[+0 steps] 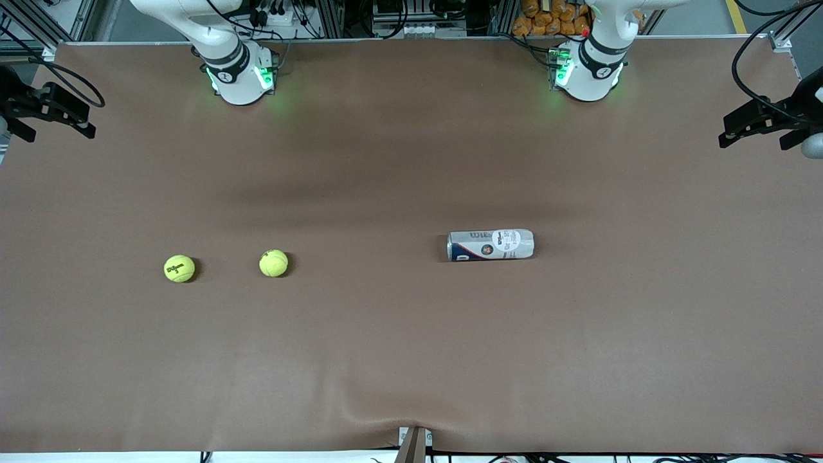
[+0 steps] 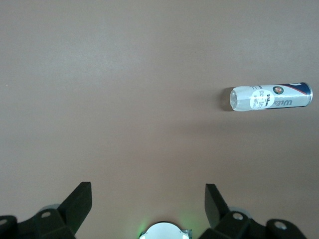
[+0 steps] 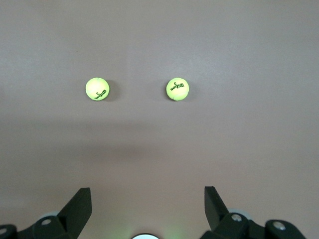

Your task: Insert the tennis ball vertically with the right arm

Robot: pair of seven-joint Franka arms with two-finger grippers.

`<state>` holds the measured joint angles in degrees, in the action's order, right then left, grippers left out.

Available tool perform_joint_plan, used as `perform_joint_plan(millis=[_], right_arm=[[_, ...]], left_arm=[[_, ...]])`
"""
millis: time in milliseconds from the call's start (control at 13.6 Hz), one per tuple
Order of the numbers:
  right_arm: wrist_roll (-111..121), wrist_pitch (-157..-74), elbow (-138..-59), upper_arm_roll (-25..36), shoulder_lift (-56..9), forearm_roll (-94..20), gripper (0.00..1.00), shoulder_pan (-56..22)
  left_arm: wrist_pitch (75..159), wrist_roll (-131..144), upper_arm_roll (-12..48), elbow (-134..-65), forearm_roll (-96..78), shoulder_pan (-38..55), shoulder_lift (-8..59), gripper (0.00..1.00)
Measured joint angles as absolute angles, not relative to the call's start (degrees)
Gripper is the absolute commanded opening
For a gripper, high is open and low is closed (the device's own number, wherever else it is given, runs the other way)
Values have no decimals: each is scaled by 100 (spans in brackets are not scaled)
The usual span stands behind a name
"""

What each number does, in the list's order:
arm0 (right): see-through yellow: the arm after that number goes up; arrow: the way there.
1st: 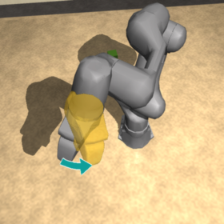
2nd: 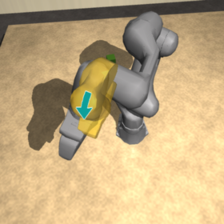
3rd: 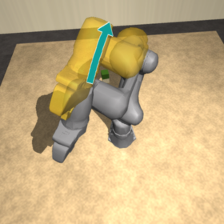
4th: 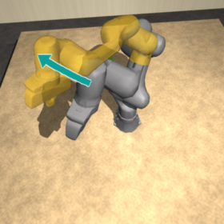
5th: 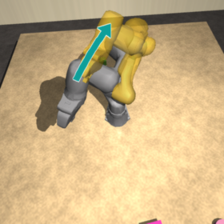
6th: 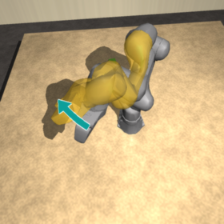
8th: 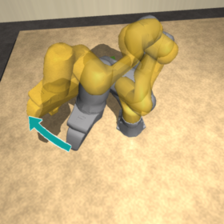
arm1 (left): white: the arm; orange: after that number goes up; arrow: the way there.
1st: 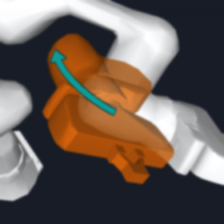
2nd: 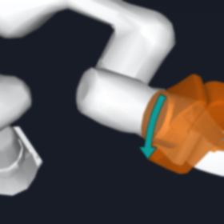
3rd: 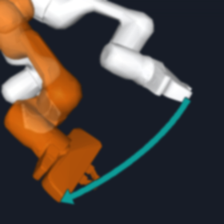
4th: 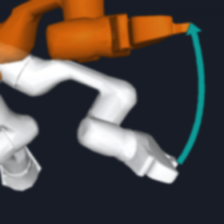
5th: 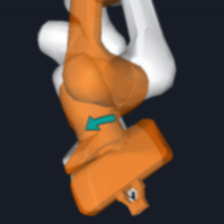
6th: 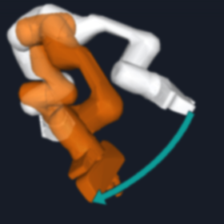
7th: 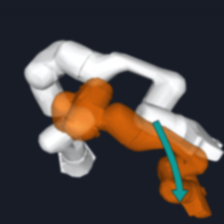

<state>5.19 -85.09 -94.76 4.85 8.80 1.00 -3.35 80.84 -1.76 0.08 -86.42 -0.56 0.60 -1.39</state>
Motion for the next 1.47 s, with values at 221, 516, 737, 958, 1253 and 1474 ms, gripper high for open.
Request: perform_joint_plan(millis=[221, 516, 737, 958, 1253, 1474], right_arm=[[519, -8508, -9392, 485, 879, 100, 100, -334], [519, -8508, -9368, 485, 870, 100, 100, -334], [519, -8507, -9368, 485, 867, 100, 100, -334], [520, -8504, -9368, 483, 852, 100, 100, -334], [521, -8501, -9368, 464, 802, 98, 100, -335], [521, -8502, -9368, 424, 780, 92, 100, -375]], left_arm=[[8084, -176, 8, -8642, -56, 60, -139, 100], [8085, -176, 7, -8640, -56, 59, -139, 100], [8086, -176, 8, -8639, -56, 62, -137, 100], [8086, -176, 4, -8639, -55, 51, -102, 100], [8081, -179, -5, -8645, -50, 48, -33, 100], [8020, -192, 17, -8648, -50, 76, 91, 100]])
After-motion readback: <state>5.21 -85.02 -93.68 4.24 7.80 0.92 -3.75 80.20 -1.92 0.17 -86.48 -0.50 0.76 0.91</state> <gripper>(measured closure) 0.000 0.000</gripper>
